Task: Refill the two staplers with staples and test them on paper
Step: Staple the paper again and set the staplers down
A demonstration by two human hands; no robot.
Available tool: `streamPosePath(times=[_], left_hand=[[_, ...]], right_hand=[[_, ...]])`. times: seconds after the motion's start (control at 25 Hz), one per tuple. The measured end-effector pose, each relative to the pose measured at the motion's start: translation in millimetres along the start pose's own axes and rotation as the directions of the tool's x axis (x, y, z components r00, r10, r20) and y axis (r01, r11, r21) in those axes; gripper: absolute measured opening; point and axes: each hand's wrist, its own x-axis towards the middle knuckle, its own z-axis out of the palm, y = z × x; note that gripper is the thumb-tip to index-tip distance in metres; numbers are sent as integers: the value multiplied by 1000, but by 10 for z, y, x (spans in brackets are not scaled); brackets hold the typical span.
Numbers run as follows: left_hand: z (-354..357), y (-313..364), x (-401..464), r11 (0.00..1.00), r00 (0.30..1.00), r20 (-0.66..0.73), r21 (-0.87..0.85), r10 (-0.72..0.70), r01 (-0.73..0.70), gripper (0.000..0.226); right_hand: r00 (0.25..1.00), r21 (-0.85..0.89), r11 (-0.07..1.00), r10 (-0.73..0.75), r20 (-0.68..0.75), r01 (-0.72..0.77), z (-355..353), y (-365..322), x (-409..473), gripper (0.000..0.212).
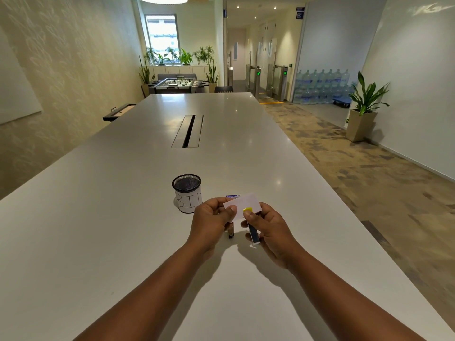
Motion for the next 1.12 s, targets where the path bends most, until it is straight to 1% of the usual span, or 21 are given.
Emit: streamPosePath(times=[0.08, 0.2, 0.56, 0.72, 0.88, 0.92, 1.12], left_hand=[[4, 11, -7, 1000, 1000, 22, 1, -1, 1, 16], [11, 32, -13, 1000, 999, 41, 16, -8, 7, 15], [-2, 40, 19, 998, 998, 54, 67, 12, -16, 12], [5, 31, 23, 998, 999, 53, 58, 7, -10, 12], [11, 15, 28, 999, 998, 69, 48, -5, 2, 10], [17, 11, 24, 999, 997, 77, 44, -6, 2, 9], [20, 7, 30, 999, 992, 123, 40, 5, -10, 4]], right_hand=[[1000, 44, 999, -8, -3, 9, 10, -2, -2, 26], [999, 85, 996, 6, -32, -3, 8, 0, 9, 32], [998, 112, 994, 12, -57, -5, -5, 32, 64, 34], [997, 120, 993, 33, -64, -26, -1, 60, 87, 44], [996, 95, 995, 21, -85, -13, -1, 68, 90, 60], [996, 100, 995, 17, -91, -8, -2, 71, 89, 60], [996, 133, 991, 35, -85, -24, -12, 62, 75, 42]])
